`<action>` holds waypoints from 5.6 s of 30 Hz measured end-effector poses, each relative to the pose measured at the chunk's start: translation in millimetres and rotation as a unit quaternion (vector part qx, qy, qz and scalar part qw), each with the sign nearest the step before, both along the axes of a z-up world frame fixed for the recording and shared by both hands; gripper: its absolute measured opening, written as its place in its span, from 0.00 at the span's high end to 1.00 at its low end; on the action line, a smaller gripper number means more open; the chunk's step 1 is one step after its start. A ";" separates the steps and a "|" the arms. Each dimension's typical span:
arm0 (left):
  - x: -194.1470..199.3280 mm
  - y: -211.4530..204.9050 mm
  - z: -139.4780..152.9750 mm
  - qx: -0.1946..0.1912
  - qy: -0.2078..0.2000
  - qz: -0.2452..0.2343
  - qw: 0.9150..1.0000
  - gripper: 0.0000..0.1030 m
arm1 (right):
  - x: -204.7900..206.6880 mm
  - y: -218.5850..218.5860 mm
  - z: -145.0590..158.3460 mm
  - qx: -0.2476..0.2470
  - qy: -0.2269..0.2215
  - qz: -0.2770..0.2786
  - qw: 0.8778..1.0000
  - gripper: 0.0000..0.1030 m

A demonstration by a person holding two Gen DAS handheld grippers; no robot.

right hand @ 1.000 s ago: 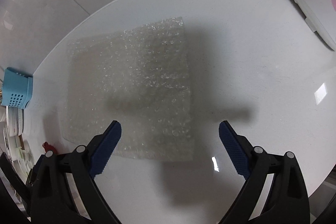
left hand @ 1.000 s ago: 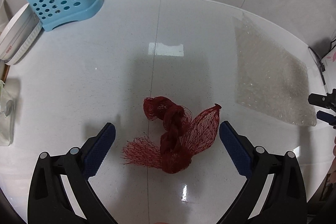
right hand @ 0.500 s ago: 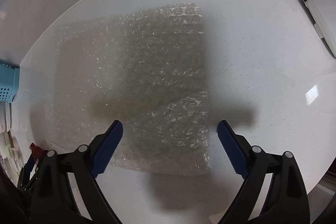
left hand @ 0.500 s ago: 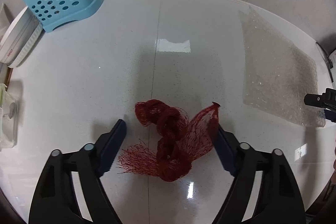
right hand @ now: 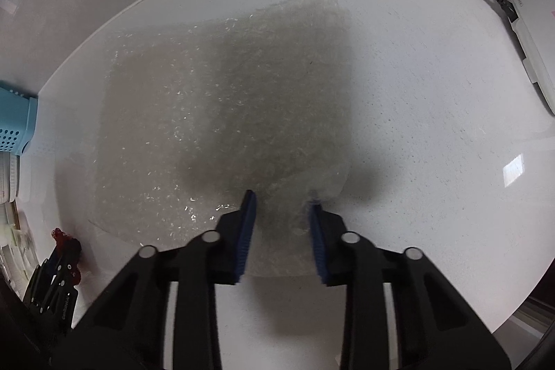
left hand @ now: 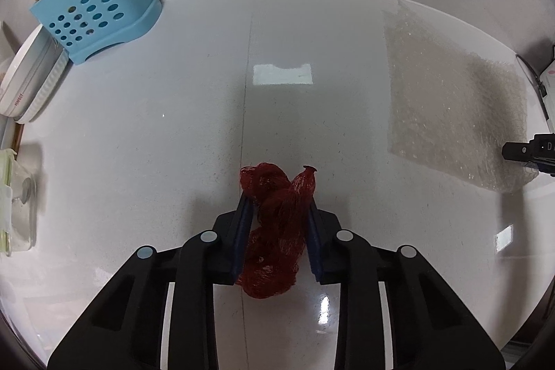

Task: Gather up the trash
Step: 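Grasp the red mesh bag with the left gripper while the right grasps the bubble wrap edge, then lift the red mesh bag and bubble wrap off the counter, then carry the red mesh bag and bubble wrap down over the wastebasket, then open the right gripper to drop the bubble wrap into the wastebasket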

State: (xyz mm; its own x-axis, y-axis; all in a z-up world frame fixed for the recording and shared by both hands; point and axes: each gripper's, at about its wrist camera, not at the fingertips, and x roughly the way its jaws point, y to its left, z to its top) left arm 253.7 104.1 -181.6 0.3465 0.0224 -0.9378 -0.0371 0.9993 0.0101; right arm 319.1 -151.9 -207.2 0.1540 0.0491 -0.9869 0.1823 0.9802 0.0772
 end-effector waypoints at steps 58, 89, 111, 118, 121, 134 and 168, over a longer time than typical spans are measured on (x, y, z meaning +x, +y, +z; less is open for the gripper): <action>-172.9 -52.2 68.6 -0.001 -0.074 0.050 0.996 0.78 | -158.0 -79.8 114.8 0.072 -0.173 0.112 0.976 0.92; -277.5 -93.2 106.4 -0.055 -0.102 -0.070 0.991 0.79 | -313.1 -67.2 121.9 0.058 -0.207 0.076 0.974 0.92; -375.1 -104.2 81.4 -0.059 -0.092 -0.077 0.991 0.79 | -426.7 -70.8 127.7 0.059 -0.219 0.109 0.968 0.92; -409.8 -119.5 65.5 -0.056 -0.079 -0.058 0.994 0.79 | -468.3 -99.3 118.1 0.062 -0.204 0.133 0.968 0.92; -421.1 -126.2 58.2 -0.059 -0.076 -0.052 0.994 0.79 | -486.3 -111.4 109.7 0.054 -0.197 0.146 0.968 0.92; -430.5 -144.6 0.6 -0.074 -0.049 -0.041 0.995 0.79 | -511.8 -131.0 55.0 0.029 -0.156 0.155 0.975 0.92; -412.2 -106.3 -85.0 -0.087 0.007 -0.042 0.995 0.79 | -467.6 -50.7 -129.0 -0.060 -0.060 0.163 0.983 0.92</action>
State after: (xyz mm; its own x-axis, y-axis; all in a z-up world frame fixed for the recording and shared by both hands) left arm -158.6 -2.2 -266.6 0.3269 -0.1689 -0.9298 0.0453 0.9856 -0.1631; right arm -148.5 -202.7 -336.2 0.2642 0.0001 -0.9645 -0.1465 0.9884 -0.0400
